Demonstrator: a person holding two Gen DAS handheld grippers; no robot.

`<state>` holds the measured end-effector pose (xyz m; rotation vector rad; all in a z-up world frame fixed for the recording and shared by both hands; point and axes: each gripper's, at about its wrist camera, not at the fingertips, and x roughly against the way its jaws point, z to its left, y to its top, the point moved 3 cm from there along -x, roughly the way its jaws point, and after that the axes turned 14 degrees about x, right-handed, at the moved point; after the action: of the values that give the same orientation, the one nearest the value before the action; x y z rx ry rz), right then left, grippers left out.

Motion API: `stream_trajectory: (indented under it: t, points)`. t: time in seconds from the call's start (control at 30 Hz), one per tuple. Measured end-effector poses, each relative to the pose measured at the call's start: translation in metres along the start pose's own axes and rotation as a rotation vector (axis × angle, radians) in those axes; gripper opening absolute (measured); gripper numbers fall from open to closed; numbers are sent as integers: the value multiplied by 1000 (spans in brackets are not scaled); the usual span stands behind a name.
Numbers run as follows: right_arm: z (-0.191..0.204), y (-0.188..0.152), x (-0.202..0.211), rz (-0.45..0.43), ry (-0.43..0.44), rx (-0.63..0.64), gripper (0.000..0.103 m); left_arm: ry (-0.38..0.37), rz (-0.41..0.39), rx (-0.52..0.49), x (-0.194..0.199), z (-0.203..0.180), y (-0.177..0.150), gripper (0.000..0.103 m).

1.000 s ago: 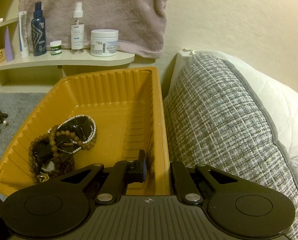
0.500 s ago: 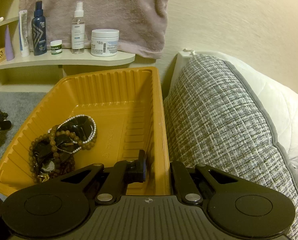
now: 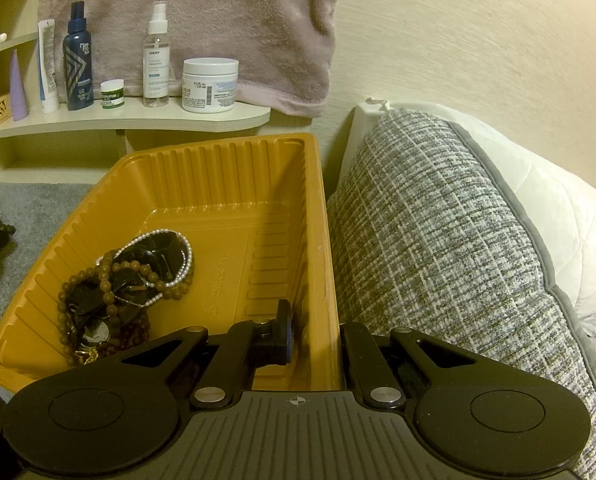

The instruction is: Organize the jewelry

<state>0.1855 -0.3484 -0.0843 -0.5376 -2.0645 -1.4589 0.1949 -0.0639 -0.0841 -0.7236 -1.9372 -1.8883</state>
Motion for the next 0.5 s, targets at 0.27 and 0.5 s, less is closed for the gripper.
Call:
stream_trajectory:
  t: [0.27, 0.5]
  points:
    - [0, 0, 1, -1, 0, -1, 6, -140, -38, 23, 30, -26, 19, 7]
    - [0, 0, 1, -2, 0, -2, 6, -305, -33, 16, 53, -64, 26, 7]
